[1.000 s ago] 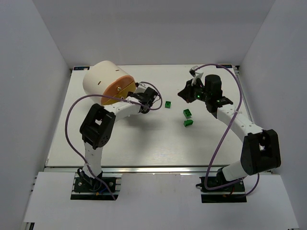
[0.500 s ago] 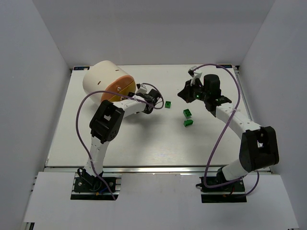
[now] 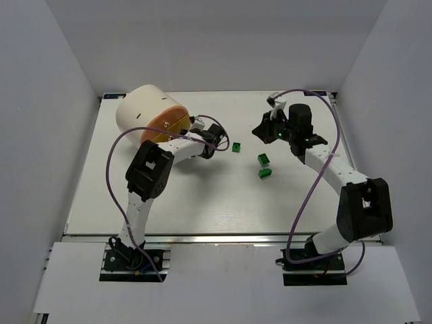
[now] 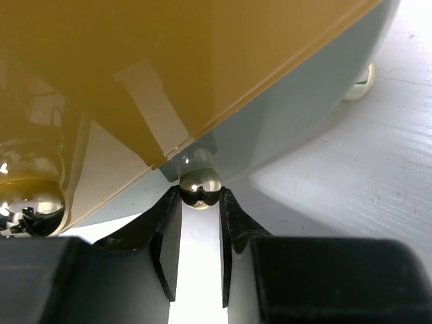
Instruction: Sort the legos into containers by color
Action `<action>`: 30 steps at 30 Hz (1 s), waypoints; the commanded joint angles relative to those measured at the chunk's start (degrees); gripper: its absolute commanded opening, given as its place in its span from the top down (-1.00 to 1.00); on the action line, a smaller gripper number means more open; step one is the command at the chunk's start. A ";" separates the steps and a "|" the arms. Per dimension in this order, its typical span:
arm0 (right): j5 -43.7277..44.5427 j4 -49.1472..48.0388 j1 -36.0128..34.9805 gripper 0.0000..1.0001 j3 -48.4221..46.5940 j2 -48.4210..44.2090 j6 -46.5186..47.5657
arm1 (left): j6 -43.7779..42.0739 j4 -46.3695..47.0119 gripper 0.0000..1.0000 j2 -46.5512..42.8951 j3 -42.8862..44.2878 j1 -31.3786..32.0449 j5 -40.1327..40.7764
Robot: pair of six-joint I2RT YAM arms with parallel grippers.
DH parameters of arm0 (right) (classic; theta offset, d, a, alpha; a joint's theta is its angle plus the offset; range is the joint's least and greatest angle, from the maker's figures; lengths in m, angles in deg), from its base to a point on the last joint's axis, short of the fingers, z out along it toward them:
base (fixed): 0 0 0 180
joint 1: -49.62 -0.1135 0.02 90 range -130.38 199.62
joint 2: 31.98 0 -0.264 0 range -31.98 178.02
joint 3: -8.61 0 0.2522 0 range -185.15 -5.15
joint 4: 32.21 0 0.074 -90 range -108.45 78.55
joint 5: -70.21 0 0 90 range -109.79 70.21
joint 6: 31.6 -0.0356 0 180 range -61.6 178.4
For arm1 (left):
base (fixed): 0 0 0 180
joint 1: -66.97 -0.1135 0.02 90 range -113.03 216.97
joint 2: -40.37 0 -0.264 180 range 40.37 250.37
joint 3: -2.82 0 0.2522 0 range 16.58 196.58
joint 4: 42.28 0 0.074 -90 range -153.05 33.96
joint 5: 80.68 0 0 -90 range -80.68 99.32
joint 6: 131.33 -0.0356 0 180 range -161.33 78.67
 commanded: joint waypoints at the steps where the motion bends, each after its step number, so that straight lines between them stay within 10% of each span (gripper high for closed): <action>1: 0.25 -0.61 0.45 1.00 -1.47 -0.54 0.51 | 2.33 -1.97 0.84 -0.87 3.08 -0.03 1.30; 30: -0.37 0.09 0.89 1.00 3.10 -1.87 3.41 | 22.02 -13.58 1.00 -7.81 -0.26 10.35 -13.82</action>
